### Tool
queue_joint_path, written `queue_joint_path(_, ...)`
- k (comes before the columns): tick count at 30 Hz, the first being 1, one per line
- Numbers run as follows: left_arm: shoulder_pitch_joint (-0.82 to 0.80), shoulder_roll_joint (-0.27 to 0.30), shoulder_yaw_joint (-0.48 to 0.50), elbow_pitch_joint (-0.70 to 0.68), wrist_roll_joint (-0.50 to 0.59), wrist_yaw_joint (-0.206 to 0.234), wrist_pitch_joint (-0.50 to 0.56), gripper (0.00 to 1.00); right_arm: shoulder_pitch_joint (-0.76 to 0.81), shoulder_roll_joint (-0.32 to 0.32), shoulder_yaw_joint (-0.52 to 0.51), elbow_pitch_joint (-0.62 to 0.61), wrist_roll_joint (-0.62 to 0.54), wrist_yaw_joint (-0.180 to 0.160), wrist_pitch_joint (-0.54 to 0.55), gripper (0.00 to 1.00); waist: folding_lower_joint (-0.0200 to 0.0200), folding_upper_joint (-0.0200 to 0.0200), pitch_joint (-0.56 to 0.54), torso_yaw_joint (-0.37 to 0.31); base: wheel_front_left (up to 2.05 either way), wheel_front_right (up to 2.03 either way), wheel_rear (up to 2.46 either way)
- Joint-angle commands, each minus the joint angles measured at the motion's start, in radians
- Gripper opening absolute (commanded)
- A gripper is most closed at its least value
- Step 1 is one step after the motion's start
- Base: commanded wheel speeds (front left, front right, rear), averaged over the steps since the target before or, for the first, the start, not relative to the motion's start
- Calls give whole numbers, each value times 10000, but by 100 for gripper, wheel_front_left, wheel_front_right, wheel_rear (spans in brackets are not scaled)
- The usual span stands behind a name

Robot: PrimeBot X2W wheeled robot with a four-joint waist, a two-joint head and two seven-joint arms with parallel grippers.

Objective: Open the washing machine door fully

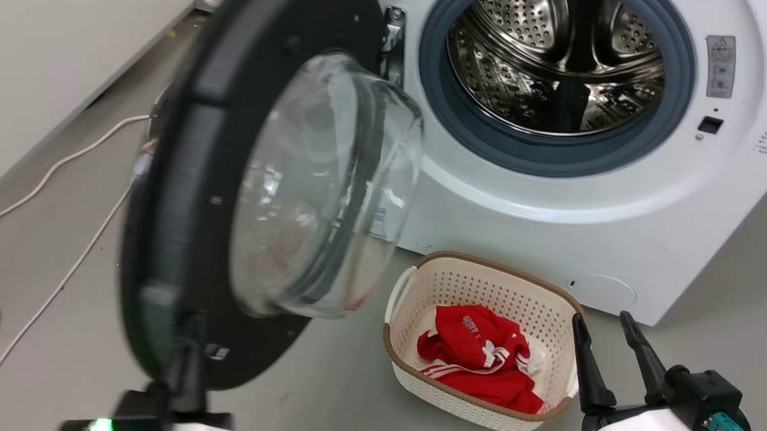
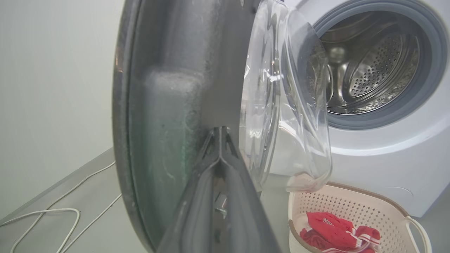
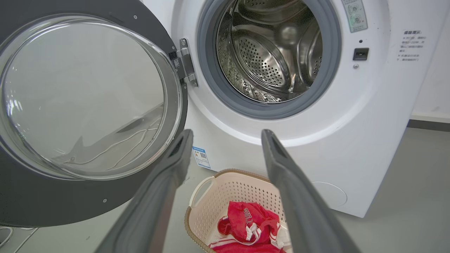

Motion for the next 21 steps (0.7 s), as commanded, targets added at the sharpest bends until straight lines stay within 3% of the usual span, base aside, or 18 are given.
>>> queue_joint_path(1,-83,82,182,122,-73,127,52,0,-151,9,-7,-28,-74,-7,1,100,0,0,99,-112,0,0,0)
queue_joint_path(5,-368,483,1341,391,-347,187,44,0,-224,7,-158,-111,-172,-7,49,100,0,0,367,-427,0,0,0)
queue_joint_path(21,-2330,1684,4460,2573,-781,-883,41,0,-650,9,-381,-443,-355,-7,231,100,0,0,1292,-1132,0,0,0)
